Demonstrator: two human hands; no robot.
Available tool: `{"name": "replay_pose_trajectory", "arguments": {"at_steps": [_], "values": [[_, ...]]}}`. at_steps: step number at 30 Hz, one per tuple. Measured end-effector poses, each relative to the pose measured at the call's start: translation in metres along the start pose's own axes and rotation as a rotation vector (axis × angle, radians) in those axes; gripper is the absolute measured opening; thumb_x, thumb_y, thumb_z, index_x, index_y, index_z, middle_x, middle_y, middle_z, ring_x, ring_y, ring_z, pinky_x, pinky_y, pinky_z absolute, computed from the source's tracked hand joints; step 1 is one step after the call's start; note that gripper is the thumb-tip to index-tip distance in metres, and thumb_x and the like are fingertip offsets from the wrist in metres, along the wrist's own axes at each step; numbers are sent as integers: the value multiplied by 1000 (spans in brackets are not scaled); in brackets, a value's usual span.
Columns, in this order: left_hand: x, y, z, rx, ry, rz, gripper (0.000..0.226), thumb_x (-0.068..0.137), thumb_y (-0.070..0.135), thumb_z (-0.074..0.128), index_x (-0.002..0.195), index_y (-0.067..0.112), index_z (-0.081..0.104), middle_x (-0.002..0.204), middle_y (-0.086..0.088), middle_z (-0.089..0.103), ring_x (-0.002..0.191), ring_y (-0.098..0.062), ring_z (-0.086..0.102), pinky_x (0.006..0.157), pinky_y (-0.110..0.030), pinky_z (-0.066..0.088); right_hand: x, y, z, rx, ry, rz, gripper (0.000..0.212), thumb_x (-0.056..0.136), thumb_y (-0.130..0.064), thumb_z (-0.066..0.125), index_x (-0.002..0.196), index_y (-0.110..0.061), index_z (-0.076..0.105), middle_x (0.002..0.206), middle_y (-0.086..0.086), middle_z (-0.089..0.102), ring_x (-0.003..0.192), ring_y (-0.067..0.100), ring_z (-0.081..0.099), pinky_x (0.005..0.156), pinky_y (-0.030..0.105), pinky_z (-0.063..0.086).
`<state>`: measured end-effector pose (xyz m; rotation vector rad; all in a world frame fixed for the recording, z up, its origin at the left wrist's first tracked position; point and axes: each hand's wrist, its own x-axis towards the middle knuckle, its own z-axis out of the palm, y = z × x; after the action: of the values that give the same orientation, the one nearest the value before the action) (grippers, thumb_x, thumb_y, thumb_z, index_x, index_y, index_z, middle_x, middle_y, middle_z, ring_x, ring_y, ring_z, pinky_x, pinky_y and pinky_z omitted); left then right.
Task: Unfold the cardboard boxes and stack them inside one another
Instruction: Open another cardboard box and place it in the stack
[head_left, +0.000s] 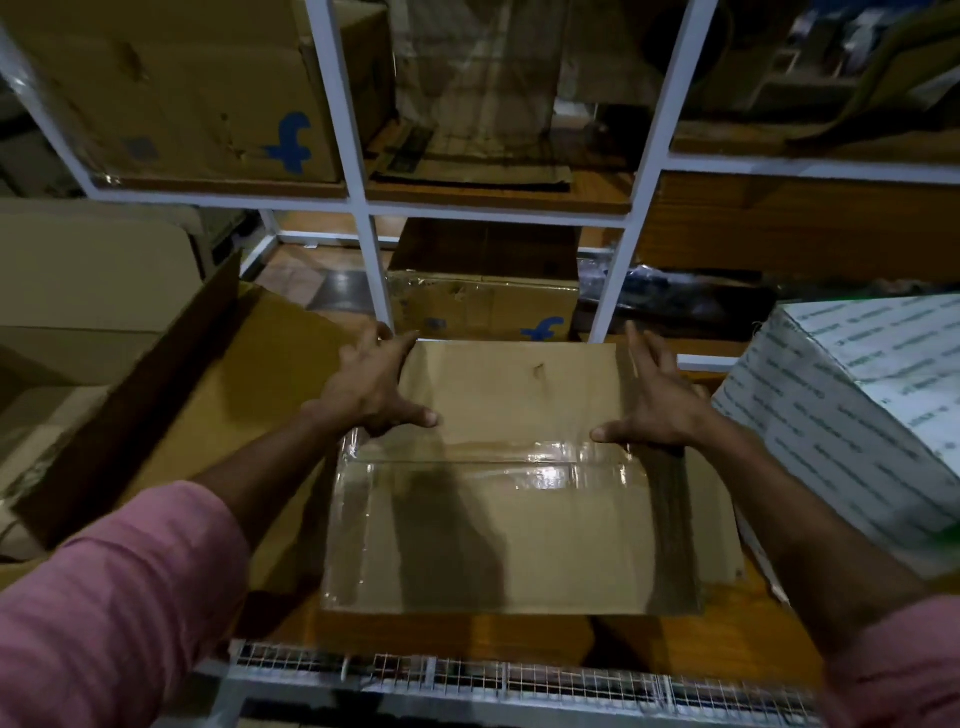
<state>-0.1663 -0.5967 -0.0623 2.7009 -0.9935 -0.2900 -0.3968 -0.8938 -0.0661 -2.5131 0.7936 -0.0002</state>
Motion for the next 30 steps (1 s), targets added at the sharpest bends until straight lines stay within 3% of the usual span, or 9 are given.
{"name": "replay_pose_trajectory", "arguments": {"at_steps": [5,7,10,14,18,21,23,27,30], "values": [[-48,15,-33,-29,272,116,99,59,50,95,141,34,41,142,-4,25,126,-37,36,98,-54,48,-54,-20,-21,-46,301,-9,129,59,-42,97,158,-44,14,156,1,6,140,45,24,111,59,39],[-68,19,-39,-35,433,147,84,66,43,93,133,32,43,141,-3,27,124,-34,39,88,-50,55,-74,-28,-21,-38,470,-34,106,61,-40,97,146,-41,34,149,4,18,133,41,32,107,57,45],[-96,21,-38,-88,577,142,61,76,27,88,119,26,45,139,-5,29,125,-30,39,84,-45,57,-96,-32,-9,85,629,-20,84,61,-30,97,125,-40,43,142,7,26,131,40,36,101,59,50],[-132,10,-1,-205,513,140,52,78,17,85,115,22,49,140,-9,33,125,-30,37,89,-50,54,-137,-24,32,116,707,1,73,62,-16,96,118,-26,49,140,15,29,129,40,37,100,58,50],[-156,9,23,-221,577,93,42,85,49,77,104,20,53,129,-8,41,111,-27,39,84,-38,47,-167,-13,58,77,782,-40,73,60,-15,97,115,-24,50,135,10,29,124,38,39,96,52,51],[-169,12,17,-154,590,82,41,99,60,43,100,20,49,124,-7,45,103,-24,40,71,-38,47,-182,-16,60,116,787,-49,60,69,-36,92,108,-27,49,132,12,31,123,37,39,92,40,46],[-173,14,11,-78,597,77,49,103,59,29,99,15,51,120,-8,49,97,-23,40,67,-36,43,-186,-24,58,178,779,-23,45,79,-56,78,101,-31,48,127,7,31,121,35,40,88,41,50],[-172,12,-2,-60,510,18,37,101,56,45,101,19,51,114,-6,53,95,-20,45,69,-35,43,-192,-35,47,133,733,105,46,86,-75,53,82,-30,42,113,0,32,111,30,41,79,43,51],[-175,8,-12,-140,376,28,44,95,59,59,119,24,47,136,-11,41,112,-29,52,82,-48,53,-197,-38,37,82,622,150,51,83,-73,59,99,-25,49,123,6,34,116,35,41,86,47,51]]}}
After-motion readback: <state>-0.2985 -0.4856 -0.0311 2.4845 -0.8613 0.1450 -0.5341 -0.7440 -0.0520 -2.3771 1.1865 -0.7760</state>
